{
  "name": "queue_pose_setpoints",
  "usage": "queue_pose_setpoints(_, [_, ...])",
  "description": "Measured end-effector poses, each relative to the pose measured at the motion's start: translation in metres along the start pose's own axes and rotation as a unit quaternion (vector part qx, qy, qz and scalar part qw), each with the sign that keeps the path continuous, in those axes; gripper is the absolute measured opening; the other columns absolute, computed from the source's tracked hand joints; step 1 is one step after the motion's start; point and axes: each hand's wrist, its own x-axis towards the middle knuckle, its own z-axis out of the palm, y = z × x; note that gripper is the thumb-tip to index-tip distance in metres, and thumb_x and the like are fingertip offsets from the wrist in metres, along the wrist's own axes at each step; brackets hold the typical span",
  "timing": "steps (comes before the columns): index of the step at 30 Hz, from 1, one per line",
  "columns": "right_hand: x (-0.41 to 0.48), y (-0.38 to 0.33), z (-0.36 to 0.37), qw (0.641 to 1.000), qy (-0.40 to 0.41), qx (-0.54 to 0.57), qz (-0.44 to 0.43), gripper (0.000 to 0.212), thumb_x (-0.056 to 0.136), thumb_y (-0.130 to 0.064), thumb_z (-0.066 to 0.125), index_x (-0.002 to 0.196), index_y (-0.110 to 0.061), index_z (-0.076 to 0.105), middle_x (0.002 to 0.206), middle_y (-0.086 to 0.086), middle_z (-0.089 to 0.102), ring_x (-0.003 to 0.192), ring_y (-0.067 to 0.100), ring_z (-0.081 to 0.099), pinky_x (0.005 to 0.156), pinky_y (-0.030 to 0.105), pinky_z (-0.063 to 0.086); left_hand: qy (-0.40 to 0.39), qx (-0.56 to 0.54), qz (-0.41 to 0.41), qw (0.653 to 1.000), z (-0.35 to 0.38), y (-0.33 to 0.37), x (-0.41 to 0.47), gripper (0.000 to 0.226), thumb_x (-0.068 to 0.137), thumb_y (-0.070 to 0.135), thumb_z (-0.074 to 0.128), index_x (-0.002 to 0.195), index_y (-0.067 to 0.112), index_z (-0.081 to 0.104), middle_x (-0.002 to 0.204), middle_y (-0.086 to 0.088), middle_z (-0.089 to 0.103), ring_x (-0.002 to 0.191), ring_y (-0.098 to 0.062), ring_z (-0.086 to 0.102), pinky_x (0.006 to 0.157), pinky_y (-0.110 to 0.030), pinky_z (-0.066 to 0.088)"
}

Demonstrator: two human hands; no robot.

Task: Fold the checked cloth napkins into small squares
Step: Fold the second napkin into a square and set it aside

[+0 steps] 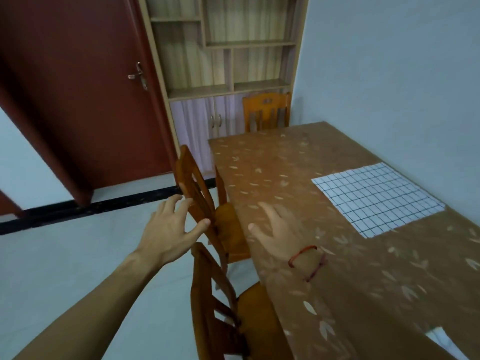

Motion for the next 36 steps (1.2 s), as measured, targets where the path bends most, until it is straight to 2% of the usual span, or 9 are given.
queue_pose_setpoints(3, [0.007,-0.021,0.008,1.000,0.013,-0.017,-0.011,0.066,0.081,-0.067,0.037,0.139,-0.037,0.030,0.133,-0.003,0.046,0.122,0.021,0.045,0.101,0.043,0.041,0.005,-0.002,-0.015,1.000,-0.005,-0.018,-0.002,0.086,0.079,0.078,0.026,0.145,0.023,0.039,0.153,-0.007,0.033,0.141,-0.027,0.030,0.112,-0.050,0.034])
queue_pose_setpoints(8, [0.021,-0.067,0.024,0.999,0.010,-0.036,-0.018,0.064,0.085,-0.064,0.040,0.141,-0.037,0.027,0.138,-0.004,0.042,0.124,0.021,0.043,0.102,0.040,0.037,0.017,-0.017,-0.015,1.000,-0.014,-0.063,0.004,0.090,0.078,0.078,0.023,0.143,0.018,0.041,0.151,-0.007,0.036,0.139,-0.026,0.032,0.109,-0.044,0.036])
queue_pose_setpoints(21, [0.078,-0.197,0.070,0.993,-0.009,-0.112,0.034,0.070,0.088,-0.065,0.034,0.148,-0.037,0.009,0.152,-0.002,0.024,0.136,0.027,0.030,0.109,0.046,0.028,0.002,-0.010,0.024,1.000,-0.038,-0.218,0.053,0.096,0.077,0.078,0.016,0.150,0.018,0.031,0.157,-0.005,0.028,0.144,-0.025,0.021,0.115,-0.043,0.027])
queue_pose_setpoints(27, [0.110,-0.210,0.073,0.991,-0.013,-0.117,0.063,0.075,0.087,-0.067,0.034,0.149,-0.036,0.004,0.152,0.000,0.025,0.136,0.028,0.031,0.109,0.046,0.028,0.015,0.008,0.038,0.999,-0.041,-0.244,0.087,0.095,0.078,0.076,0.015,0.147,0.015,0.036,0.151,-0.005,0.037,0.140,-0.025,0.029,0.112,-0.044,0.031])
queue_pose_setpoints(36, [0.182,-0.186,0.075,0.988,0.015,-0.119,0.094,0.070,0.087,-0.065,0.034,0.147,-0.037,0.010,0.149,0.001,0.030,0.131,0.029,0.037,0.106,0.046,0.031,0.013,0.013,0.107,0.994,-0.024,-0.234,0.188,0.087,0.081,0.074,0.020,0.140,0.015,0.046,0.139,-0.005,0.050,0.130,-0.025,0.042,0.108,-0.042,0.036])
